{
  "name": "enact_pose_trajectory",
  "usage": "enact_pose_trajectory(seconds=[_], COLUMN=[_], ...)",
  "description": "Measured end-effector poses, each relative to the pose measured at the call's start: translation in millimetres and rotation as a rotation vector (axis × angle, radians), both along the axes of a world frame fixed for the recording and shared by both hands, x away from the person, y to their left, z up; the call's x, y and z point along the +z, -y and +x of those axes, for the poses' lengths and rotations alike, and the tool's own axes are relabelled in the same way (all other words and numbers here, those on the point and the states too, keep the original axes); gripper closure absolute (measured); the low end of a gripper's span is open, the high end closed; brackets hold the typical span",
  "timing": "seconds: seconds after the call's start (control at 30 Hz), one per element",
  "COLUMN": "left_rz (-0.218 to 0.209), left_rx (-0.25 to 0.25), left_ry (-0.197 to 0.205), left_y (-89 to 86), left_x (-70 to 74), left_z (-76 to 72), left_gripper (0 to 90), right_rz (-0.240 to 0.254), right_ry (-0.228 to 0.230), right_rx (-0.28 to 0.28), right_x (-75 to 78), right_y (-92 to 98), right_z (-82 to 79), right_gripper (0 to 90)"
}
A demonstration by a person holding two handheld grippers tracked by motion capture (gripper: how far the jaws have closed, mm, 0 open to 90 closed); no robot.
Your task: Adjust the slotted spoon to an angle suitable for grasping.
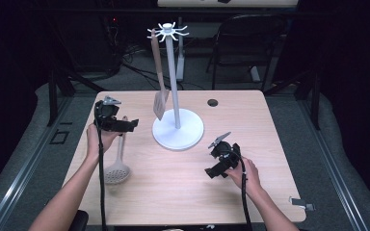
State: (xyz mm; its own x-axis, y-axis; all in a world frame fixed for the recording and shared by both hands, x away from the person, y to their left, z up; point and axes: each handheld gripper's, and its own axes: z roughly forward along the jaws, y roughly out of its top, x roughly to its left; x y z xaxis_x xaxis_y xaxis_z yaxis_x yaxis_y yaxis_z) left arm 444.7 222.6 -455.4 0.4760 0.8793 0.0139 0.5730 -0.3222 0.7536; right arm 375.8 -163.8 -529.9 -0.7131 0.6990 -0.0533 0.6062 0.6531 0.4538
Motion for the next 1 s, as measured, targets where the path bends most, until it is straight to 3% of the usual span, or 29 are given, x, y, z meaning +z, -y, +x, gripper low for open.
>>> enact_pose_trajectory(seconds=[0.07,0.1,0.27,0.4,0.5,0.7,0.73,0.8,0.9,1.0], left_rz=[-0.012,0.001,0.000,-0.012,-0.041,0.002,0.002,0.042,0.081,0.086], left_rx=[0.001,0.009,0.064,0.074,0.086,0.095,0.095,0.090,0.095,0.101], left_ry=[0.000,-0.010,-0.037,-0.073,-0.135,-0.251,-0.251,-0.291,-0.320,-0.345], left_y=[-2.0,-6.1,-19.7,-30.6,-38.5,-38.6,-38.6,-33.9,-30.5,-29.9], left_x=[-3.8,-9.8,-19.5,-29.1,-41.3,-67.1,-67.1,-76.4,-81.6,-85.4], left_z=[0.0,0.4,4.1,6.6,12.5,21.7,21.7,23.3,24.5,25.4], left_gripper=[0.1,0.1,2.5,15.7,22.7,33.6,35.6,38.9,45.4,49.8], right_rz=[-0.001,-0.003,-0.006,-0.019,-0.006,-0.033,-0.033,-0.030,-0.036,-0.033], right_ry=[-0.002,-0.008,-0.012,-0.009,-0.017,-0.039,-0.039,-0.046,-0.049,-0.051], right_rx=[-0.003,-0.004,0.000,0.009,0.002,0.010,0.010,0.006,0.008,0.008], right_x=[-0.2,0.0,0.5,0.1,-1.9,-3.1,-3.1,-3.5,-4.2,-5.2], right_y=[0.0,-0.4,0.5,-1.2,-4.0,-3.3,-3.3,-3.1,-4.2,-5.1], right_z=[0.2,-0.1,-1.8,-2.0,-2.5,0.2,0.2,0.4,0.4,0.2], right_gripper=[0.7,0.7,0.8,1.3,1.7,2.1,2.1,2.5,3.6,3.7])
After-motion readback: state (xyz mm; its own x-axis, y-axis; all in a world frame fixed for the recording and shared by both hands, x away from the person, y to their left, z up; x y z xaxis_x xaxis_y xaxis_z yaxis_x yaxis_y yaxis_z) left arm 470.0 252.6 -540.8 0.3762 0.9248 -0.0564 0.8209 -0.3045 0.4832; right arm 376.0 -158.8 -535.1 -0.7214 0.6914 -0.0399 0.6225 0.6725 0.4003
